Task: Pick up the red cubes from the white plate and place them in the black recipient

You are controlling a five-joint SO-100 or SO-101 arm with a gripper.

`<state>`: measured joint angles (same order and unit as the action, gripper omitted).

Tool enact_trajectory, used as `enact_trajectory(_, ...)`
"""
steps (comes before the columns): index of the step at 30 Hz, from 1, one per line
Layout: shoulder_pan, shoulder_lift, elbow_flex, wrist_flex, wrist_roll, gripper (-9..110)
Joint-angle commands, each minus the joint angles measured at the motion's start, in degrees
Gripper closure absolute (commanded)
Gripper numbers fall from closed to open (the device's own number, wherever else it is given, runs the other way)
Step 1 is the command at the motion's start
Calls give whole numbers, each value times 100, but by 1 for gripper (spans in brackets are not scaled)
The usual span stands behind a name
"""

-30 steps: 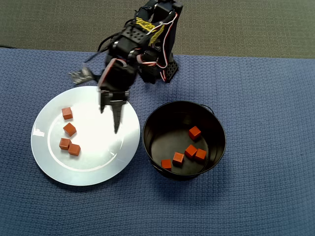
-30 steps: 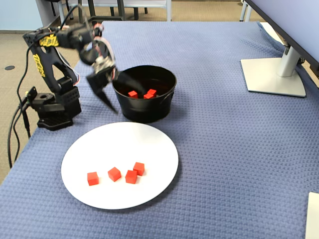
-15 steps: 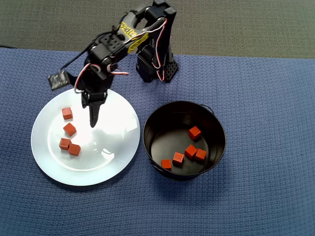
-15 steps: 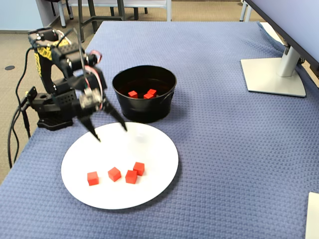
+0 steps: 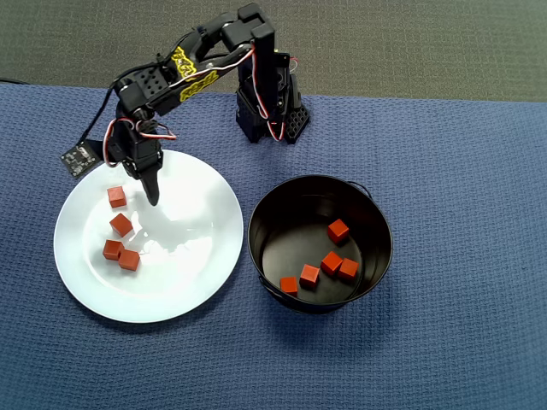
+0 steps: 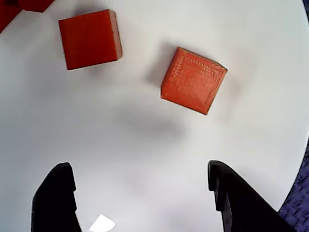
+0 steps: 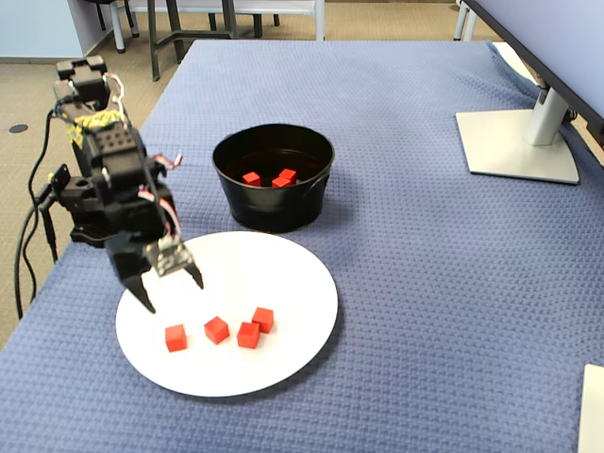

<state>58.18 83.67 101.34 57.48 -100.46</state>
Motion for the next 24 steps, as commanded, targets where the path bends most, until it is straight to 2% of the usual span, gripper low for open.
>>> enact_trajectory(1, 220, -176, -439, -202, -176, 77)
enact_trajectory(5, 299, -413, -668, -246, 185, 76)
enact_trajectory(8, 308, -492, -598, -642, 844, 72)
enact_trajectory(13, 202, -624, -694, -756, 1846, 75)
enact_trajectory(24, 141, -853, -817, -668, 2127, 79)
